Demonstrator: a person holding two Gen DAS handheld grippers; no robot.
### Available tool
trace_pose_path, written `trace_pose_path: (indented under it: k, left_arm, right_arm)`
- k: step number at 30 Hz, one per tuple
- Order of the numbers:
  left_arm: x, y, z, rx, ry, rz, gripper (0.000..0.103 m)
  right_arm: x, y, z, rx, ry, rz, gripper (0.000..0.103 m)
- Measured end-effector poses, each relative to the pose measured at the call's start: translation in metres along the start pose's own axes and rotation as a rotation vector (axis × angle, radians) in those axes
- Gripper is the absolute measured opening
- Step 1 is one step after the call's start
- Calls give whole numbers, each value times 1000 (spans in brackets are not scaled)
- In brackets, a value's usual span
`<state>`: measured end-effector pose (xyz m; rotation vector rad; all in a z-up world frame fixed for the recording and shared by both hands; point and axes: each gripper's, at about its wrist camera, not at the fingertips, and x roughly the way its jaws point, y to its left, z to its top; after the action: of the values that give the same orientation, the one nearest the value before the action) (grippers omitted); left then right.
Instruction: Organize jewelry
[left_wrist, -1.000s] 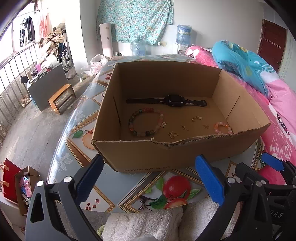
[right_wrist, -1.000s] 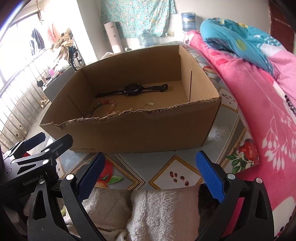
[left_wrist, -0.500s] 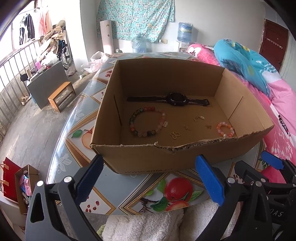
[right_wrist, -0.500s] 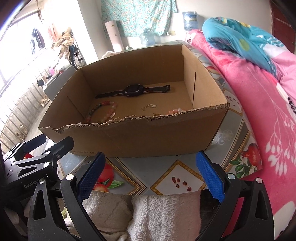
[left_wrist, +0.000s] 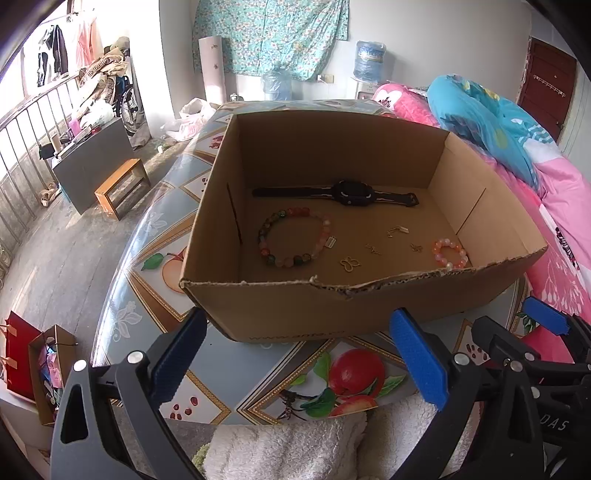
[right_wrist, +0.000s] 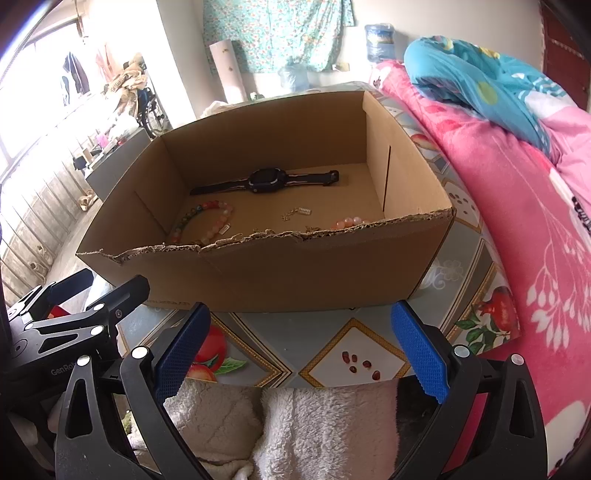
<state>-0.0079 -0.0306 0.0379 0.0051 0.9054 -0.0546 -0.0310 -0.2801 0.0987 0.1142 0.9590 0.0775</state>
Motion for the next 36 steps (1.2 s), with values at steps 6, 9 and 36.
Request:
trace_pose_path:
  k: [6,9,36]
  left_arm:
    - [-1,2,-1,-3,1,1,97]
    - [-1,1,-1,2,0,2,97]
    - [-2,0,-3,6,3,8,97]
  right_arm:
    - [0,1,-1,-1,2,-10,94]
    - [-1,0,-1,0,-2,-15,94]
    - [0,-3,1,11,-4,-20,94]
